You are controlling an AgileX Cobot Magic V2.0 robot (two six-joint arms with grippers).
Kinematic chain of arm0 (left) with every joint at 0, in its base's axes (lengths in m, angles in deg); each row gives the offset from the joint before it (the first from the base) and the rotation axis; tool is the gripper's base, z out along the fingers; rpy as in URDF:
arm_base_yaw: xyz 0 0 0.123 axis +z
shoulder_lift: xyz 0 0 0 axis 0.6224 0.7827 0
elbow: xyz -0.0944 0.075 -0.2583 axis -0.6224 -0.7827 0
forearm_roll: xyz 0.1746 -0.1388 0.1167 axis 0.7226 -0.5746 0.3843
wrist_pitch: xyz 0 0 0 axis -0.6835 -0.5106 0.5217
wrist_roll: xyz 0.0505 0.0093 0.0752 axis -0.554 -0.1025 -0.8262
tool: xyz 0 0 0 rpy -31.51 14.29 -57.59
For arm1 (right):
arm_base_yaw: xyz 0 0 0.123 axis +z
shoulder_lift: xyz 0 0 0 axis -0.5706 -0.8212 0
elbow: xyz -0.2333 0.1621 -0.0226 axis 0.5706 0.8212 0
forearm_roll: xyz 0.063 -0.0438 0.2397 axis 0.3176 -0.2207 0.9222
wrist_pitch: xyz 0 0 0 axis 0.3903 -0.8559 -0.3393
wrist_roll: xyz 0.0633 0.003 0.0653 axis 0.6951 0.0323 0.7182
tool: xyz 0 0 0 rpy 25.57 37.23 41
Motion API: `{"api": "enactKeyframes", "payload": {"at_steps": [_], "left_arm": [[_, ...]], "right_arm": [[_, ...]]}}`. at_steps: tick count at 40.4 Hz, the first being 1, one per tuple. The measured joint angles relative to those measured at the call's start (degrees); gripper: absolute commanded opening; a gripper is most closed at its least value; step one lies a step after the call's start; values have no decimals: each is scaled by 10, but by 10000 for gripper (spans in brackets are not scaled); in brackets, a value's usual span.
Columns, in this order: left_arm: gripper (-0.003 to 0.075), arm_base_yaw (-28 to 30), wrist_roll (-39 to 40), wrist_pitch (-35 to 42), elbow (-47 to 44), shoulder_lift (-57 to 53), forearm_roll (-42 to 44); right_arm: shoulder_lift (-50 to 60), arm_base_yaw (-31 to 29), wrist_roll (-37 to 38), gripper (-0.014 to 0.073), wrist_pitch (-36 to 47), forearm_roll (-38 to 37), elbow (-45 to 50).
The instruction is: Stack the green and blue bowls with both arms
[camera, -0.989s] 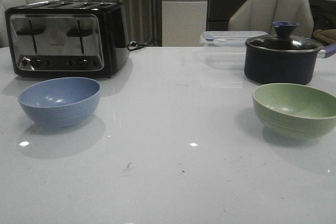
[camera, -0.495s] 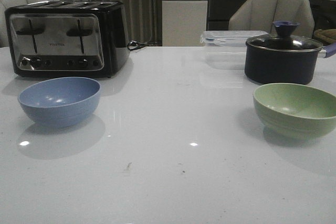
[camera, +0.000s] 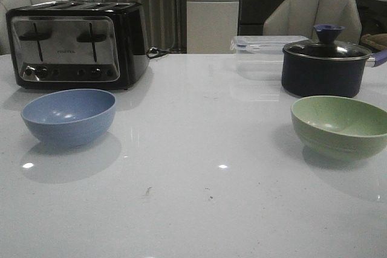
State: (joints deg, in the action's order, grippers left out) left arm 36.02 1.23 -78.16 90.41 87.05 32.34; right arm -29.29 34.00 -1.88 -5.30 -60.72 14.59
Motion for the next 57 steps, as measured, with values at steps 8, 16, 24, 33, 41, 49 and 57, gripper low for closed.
{"api": "enactKeyframes", "payload": {"at_steps": [8, 16, 24, 33, 41, 49, 57], "left_arm": [[93, 0, 0, -47, 10, 68, 0], [93, 0, 0, -65, 10, 111, -2], [196, 0, 0, -68, -1, 143, -4], [695, 0, -1, -70, -14, 165, -4], [595, 0, -1, -61, -14, 174, -4], [471, 0, -1, -48, -14, 174, -4], [419, 0, -1, -47, -14, 174, -4]], "right_arm": [[-89, 0, 0, 57, -63, 0, -6], [-156, 0, 0, 57, -77, 0, -6], [-213, 0, 0, 154, -77, 1, -6], [-276, 0, 0, 577, -78, 1, -6], [-395, 0, 0, 602, -45, 24, -21], [-475, 0, 0, 602, -39, 31, -43], [-485, 0, 0, 602, -16, 44, -45]]}}
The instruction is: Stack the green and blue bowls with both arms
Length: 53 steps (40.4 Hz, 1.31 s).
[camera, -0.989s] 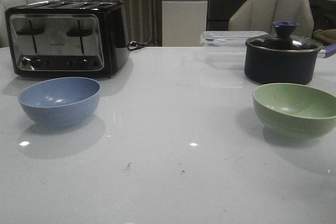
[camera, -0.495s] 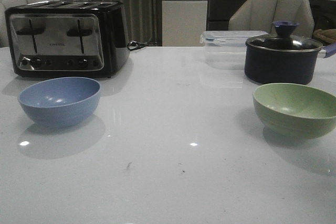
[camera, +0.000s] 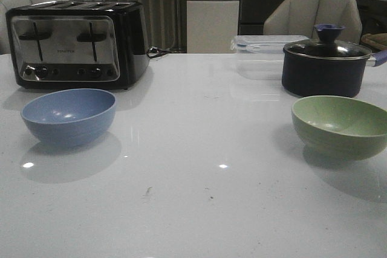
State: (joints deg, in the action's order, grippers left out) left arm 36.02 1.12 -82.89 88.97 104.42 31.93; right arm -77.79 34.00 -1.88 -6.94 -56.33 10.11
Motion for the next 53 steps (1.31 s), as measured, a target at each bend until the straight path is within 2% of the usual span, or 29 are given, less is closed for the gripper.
{"api": "enactKeyframes", "payload": {"at_steps": [14, 40, 46, 53], "left_arm": [[414, 0, 0, 0, 0, 0, 0], [414, 0, 0, 0, 0, 0, 0], [414, 0, 0, 0, 0, 0, 0], [414, 0, 0, 0, 0, 0, 0]], "right_arm": [[-52, 0, 0, 602, 1, 4, -73], [-288, 0, -3, 597, -53, 4, -236], [-342, 0, -5, 494, -53, 4, -260], [-384, 0, -5, 272, -53, 4, -277]]}}
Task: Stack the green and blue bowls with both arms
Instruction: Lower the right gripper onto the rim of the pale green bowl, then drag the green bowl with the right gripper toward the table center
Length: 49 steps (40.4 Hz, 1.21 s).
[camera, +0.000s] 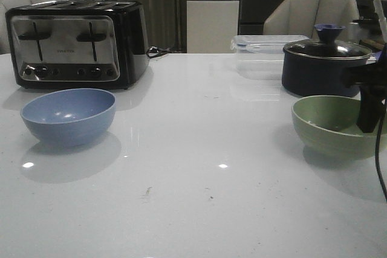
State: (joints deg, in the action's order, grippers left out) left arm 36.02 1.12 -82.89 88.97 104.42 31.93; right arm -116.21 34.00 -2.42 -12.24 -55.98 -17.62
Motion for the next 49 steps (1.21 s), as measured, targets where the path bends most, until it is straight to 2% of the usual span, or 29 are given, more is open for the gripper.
{"api": "enactKeyframes", "payload": {"at_steps": [6, 10, 15, 25, 33, 41, 44, 49], "left_arm": [[414, 0, 0, 0, 0, 0, 0], [414, 0, 0, 0, 0, 0, 0], [414, 0, 0, 0, 0, 0, 0], [414, 0, 0, 0, 0, 0, 0], [414, 0, 0, 0, 0, 0, 0], [414, 0, 0, 0, 0, 0, 0], [414, 0, 0, 0, 0, 0, 0], [414, 0, 0, 0, 0, 0, 0]], "right_arm": [[-3, 0, -1, 112, 0, 1, -5], [-2, 0, -1, 51, -7, 5, -19], [17, 10, -1, 52, -36, 1, -40], [47, 122, -1, 52, -52, 28, -74], [17, 210, -1, 52, -50, 33, -74], [-29, 262, -1, 57, -30, 37, -74], [-42, 273, -1, 82, -21, 44, -74], [-49, 284, -1, 213, -9, 55, -74]]}}
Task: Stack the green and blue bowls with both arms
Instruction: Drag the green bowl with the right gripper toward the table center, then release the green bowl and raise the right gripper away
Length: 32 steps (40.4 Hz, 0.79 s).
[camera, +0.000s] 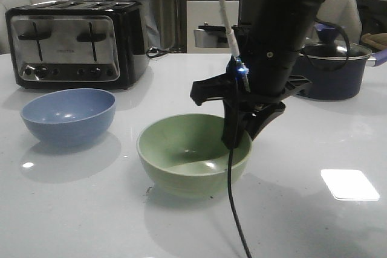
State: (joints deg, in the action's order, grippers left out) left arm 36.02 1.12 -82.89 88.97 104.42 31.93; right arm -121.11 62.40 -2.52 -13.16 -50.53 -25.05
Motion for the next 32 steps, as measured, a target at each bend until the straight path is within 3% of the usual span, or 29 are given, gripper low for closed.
{"api": "enactKeyframes", "payload": {"at_steps": [6, 9, 19, 32], "left_arm": [[414, 0, 0, 0, 0, 0, 0], [414, 0, 0, 0, 0, 0, 0], [414, 0, 0, 0, 0, 0, 0], [414, 0, 0, 0, 0, 0, 0]], "right_arm": [[-1, 2, 0, 410, 4, 2, 0], [0, 2, 0, 451, 4, 0, 0], [82, 2, -1, 447, 0, -31, 7], [321, 2, -12, 447, 17, -47, 142]]}}
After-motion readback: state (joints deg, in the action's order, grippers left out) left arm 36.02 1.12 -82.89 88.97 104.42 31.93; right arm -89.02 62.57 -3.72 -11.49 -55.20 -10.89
